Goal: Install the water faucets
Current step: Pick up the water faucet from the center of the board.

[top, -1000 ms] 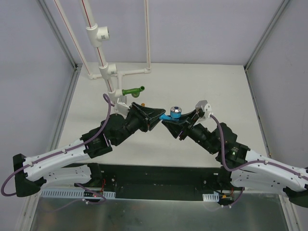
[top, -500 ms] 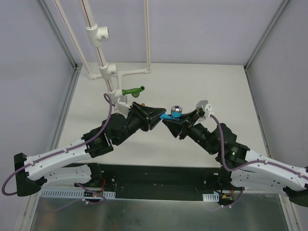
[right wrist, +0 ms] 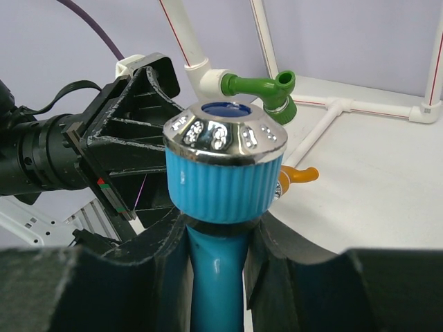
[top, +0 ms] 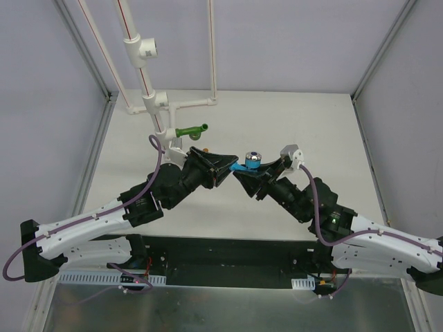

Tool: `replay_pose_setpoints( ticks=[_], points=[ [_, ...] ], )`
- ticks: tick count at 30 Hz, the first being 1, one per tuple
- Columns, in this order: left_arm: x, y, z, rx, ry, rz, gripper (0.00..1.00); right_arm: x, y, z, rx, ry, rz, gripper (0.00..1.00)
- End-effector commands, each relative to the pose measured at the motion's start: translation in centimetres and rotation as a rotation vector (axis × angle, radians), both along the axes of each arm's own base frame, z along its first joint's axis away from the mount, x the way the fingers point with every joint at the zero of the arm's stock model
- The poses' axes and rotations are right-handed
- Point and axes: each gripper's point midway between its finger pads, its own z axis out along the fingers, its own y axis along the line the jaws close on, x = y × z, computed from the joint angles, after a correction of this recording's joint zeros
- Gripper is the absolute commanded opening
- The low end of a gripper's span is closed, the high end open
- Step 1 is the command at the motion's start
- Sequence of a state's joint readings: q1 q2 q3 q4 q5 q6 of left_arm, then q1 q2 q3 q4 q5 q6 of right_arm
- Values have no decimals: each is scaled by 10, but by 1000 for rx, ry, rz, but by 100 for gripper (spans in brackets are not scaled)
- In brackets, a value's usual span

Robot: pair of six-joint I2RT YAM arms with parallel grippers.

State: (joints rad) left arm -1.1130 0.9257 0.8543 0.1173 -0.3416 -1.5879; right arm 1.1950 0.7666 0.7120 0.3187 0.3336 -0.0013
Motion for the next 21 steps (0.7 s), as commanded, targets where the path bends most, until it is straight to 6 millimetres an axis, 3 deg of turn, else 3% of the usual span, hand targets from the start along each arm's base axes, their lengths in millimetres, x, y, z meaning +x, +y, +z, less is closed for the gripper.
replay_pose_setpoints(
  ticks=[1, 5, 7, 10, 17, 21],
  points=[
    [-23, -1, 30, -83, -42, -89, 0, 33, -28, 2, 3, -14, -223, 0],
    [-22, 1, 36, -82, -62, -81, 0, 25, -20, -6, -2, -7, -160, 0],
    [-23, 2, 40, -82, -72, -81, 16, 23, -17, -11, -11, -2, -139, 0],
    [-22, 1, 43, -80, -79, -82, 31, 20, -16, -15, -14, 1, -122, 0],
    [-22, 1, 45, -80, -84, -80, 52, 18, -17, -23, -25, 16, -113, 0],
    [-22, 0, 45, -76, -86, -80, 55, 16, -18, -29, -34, 24, -105, 0]
  ],
)
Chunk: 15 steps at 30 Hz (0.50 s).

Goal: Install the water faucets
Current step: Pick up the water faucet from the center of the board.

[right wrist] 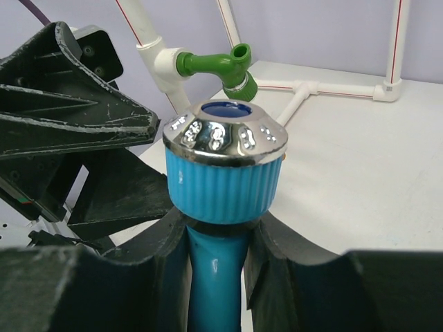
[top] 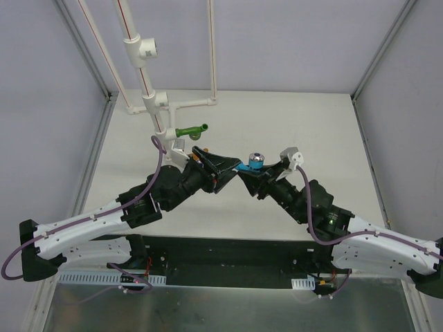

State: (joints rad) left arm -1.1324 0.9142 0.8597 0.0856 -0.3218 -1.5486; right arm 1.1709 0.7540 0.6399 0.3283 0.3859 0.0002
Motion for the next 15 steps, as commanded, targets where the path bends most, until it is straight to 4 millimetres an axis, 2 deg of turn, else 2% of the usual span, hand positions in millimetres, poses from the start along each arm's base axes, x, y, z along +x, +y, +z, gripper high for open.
replay_pose_setpoints(
  ticks=[1, 5, 9, 15],
  points=[
    [-10, 2, 47, -116, -63, -37, 55, 2, -7, 1, 7, -3, -24, 0],
    [-9, 2, 42, -105, -58, -31, 56, -6, -7, 11, 50, 0, 16, 0],
    [-8, 0, 35, -93, -49, -29, 56, -9, -18, 35, 97, -36, 10, 0],
    [-6, -1, 28, -80, -35, -22, 57, -18, -24, 56, 107, -84, 43, 0]
  ],
)
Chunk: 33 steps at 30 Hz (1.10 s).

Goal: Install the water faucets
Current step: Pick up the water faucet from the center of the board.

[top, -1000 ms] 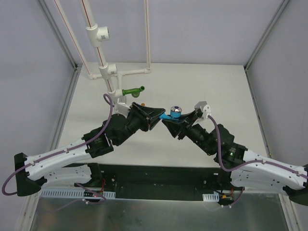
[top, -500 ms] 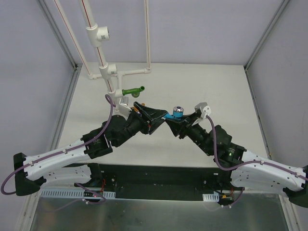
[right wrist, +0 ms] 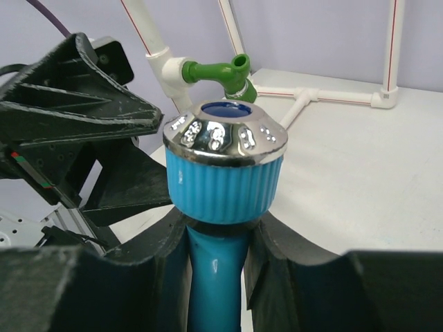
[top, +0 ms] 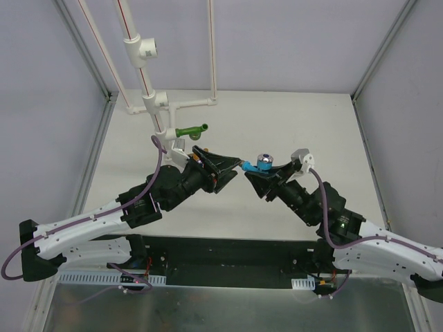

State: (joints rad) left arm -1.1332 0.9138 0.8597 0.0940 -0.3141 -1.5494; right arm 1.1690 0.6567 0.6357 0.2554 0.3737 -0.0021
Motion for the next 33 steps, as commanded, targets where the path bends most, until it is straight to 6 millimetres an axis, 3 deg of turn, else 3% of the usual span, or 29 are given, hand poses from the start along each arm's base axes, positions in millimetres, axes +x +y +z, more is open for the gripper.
replay_pose_setpoints(
  ticks=[1, 12, 26, 33],
  points=[
    [-5, -1, 25, -72, -28, -15, 57, -10, -7, 50, 96, -77, 41, 0],
    [-2, -9, 26, -69, -24, -20, 57, -28, 21, 48, 114, -4, 189, 0],
    [0, -7, 29, -70, -34, -8, 57, -28, 13, -12, -24, 97, 155, 0],
    [0, -7, 30, -67, -37, -8, 57, -29, 13, -24, -54, 117, 154, 0]
  ],
)
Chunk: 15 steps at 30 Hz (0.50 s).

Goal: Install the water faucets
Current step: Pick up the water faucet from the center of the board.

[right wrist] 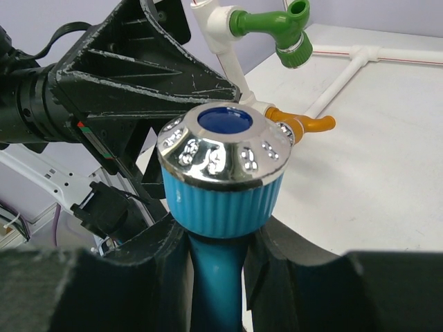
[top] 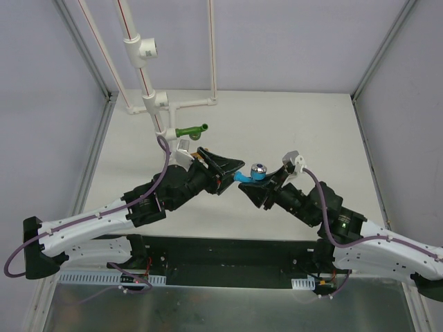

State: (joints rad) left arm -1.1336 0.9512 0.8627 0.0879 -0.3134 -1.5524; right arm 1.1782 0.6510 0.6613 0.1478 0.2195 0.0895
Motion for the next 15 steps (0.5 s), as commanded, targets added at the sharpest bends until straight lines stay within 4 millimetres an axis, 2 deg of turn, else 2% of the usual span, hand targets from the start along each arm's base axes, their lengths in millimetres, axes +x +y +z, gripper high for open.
replay_pose_setpoints(
  ticks=[1, 6, 7, 11, 14, 15],
  points=[
    [-3, 0, 43, -101, -57, -7, 57, 0, -1, -14, -45, 28, -14, 0],
    [-4, 1, 43, -98, -58, -8, 57, 1, 0, -17, -52, 32, -14, 0],
    [-4, 1, 43, -99, -57, -8, 53, 1, 0, -18, -54, 33, -15, 0],
    [-4, 1, 39, -96, -51, -7, 19, 2, -1, -10, -36, 15, -21, 0],
    [-4, -2, 38, -97, -44, -14, 0, 5, -1, -4, -29, 1, -37, 0],
    [-4, -2, 37, -95, -44, -17, 0, 6, -1, -1, -27, -3, -40, 0]
  ],
)
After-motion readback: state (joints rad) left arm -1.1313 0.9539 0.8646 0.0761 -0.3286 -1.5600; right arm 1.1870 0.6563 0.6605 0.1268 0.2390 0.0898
